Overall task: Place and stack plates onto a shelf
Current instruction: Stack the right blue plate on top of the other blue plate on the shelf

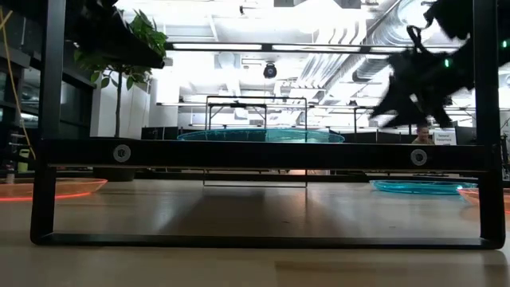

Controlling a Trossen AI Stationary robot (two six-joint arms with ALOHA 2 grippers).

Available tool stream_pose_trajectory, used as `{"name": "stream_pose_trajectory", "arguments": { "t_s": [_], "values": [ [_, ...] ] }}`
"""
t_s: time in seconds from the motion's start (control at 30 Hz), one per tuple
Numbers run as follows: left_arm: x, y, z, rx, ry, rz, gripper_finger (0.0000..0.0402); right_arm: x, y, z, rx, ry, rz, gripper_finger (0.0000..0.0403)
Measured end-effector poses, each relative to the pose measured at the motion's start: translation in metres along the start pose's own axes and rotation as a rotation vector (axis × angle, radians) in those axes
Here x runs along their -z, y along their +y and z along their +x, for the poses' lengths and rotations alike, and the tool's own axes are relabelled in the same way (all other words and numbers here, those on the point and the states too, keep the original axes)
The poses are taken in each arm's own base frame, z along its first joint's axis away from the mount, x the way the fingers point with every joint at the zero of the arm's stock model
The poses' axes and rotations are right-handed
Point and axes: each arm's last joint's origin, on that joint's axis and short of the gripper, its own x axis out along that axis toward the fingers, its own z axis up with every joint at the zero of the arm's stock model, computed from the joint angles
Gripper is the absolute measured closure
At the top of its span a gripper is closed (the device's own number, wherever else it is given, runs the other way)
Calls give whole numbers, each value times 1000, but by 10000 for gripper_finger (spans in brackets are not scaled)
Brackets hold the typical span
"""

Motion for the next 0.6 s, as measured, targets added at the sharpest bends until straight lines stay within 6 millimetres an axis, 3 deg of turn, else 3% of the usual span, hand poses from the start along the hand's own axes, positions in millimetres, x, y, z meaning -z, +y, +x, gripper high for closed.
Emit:
{"name": "stream_pose_trajectory", "arguments": {
  "t_s": [0.27, 0.6],
  "values": [
    [0, 0, 0, 1, -4, 12, 284, 13, -48, 0, 447, 143, 168, 224],
    [0, 0, 1, 1, -2, -4, 284, 21, -63, 8, 651, 240, 171, 224]
  ]
}}
